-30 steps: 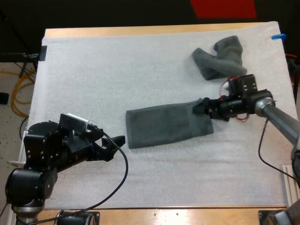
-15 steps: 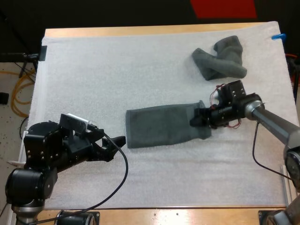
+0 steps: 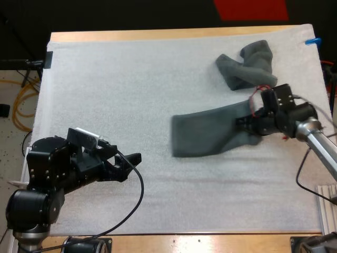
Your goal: Pick towel from pile fold and stack
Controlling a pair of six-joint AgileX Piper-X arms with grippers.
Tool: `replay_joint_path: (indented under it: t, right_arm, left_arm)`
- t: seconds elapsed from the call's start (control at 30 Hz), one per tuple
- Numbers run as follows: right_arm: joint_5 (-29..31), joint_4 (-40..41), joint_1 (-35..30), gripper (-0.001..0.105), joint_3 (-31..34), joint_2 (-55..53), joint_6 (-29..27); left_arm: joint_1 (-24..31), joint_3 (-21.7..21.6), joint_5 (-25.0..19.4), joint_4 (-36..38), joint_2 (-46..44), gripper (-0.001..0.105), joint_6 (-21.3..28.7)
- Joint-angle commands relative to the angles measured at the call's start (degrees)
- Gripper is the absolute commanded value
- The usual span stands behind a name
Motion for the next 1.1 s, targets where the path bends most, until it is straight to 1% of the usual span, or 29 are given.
replay_joint_path:
  t: [0.0, 0.1, 0.17, 0.27, 0.33, 0.37, 0.4, 0.43, 0.5, 0.53, 0.6, 0.67, 0.7, 0.77, 0.9, 1.0, 1.03, 1.07]
  right_arm:
    - [5.54, 2.79, 0.04, 0.000, -0.04, -1.67, -1.67]
    - [14.04, 6.37, 0.04, 0.000, -0.48, -3.92, -4.70]
    - [15.53, 8.45, 0.04, 0.000, -1.26, -4.26, -6.48]
    - [15.14, 10.20, 0.05, 0.000, -3.00, -4.10, -7.16]
    - [11.84, 9.95, 0.24, 0.000, -3.56, -4.11, -6.63]
    - [8.83, 9.37, 0.22, 0.000, -3.65, -4.11, -5.43]
    - [4.88, 8.40, 0.22, 0.000, -3.62, -4.09, -3.29]
    - [3.55, 7.92, 0.22, 0.000, -3.62, -3.83, -2.52]
    - [-2.87, 5.48, 0.22, 0.000, -3.62, -2.39, 1.58]
    - [-4.37, 5.05, 0.22, 0.000, -3.62, -1.81, 2.82]
    - [-9.39, 2.78, 0.23, 0.000, -3.62, 0.53, 7.26]
    - [-13.03, 1.25, 0.61, 0.000, -3.62, 2.49, 9.66]
    - [-14.27, 0.22, 1.11, 0.000, -3.62, 3.86, 10.21]
    - [-14.90, -1.25, 2.30, 0.000, -3.62, 5.68, 10.67]
    - [-14.89, -3.70, 4.21, 0.000, -3.62, 8.94, 12.72]
    - [-14.89, -5.03, 4.84, 0.001, -3.62, 10.14, 13.18]
    - [-14.89, -5.26, 4.83, 0.003, -3.62, 10.20, 13.18]
    - [-14.89, -5.59, 4.83, 0.010, -3.62, 10.29, 13.18]
  left_arm:
    - [-0.23, -0.11, 0.82, -0.13, 0.10, 0.075, -0.36]
    - [-0.23, -0.11, 0.82, -0.13, 0.10, 0.075, -0.36]
    - [-0.23, -0.11, 0.82, -0.13, 0.10, 0.075, -0.36]
    - [-0.23, -0.11, 0.82, -0.13, 0.10, 0.075, -0.36]
    - [-0.23, -0.11, 0.82, -0.13, 0.10, 0.075, -0.36]
    - [-0.23, -0.11, 0.82, -0.13, 0.10, 0.075, -0.36]
    - [-0.23, -0.11, 0.82, -0.13, 0.10, 0.075, -0.36]
    - [-0.23, -0.11, 0.82, -0.13, 0.10, 0.075, -0.36]
    - [-0.23, -0.11, 0.82, -0.13, 0.10, 0.075, -0.36]
    - [-0.23, -0.11, 0.82, -0.13, 0.10, 0.075, -0.36]
    - [-0.23, -0.11, 0.82, -0.13, 0.10, 0.075, -0.36]
    - [-0.23, -0.11, 0.82, -0.13, 0.10, 0.075, -0.36]
    - [-0.23, -0.11, 0.82, -0.13, 0.10, 0.075, -0.36]
    - [-0.23, -0.11, 0.82, -0.13, 0.10, 0.075, -0.36]
    - [-0.23, -0.11, 1.63, -0.13, 0.10, 0.075, -0.36]
    - [-0.23, -0.11, 2.12, -0.13, 0.10, 0.075, -0.36]
    - [-0.23, -0.11, 2.13, -0.13, 0.10, 0.075, -0.36]
    - [-0.23, -0.11, 2.13, -0.13, 0.10, 0.075, -0.36]
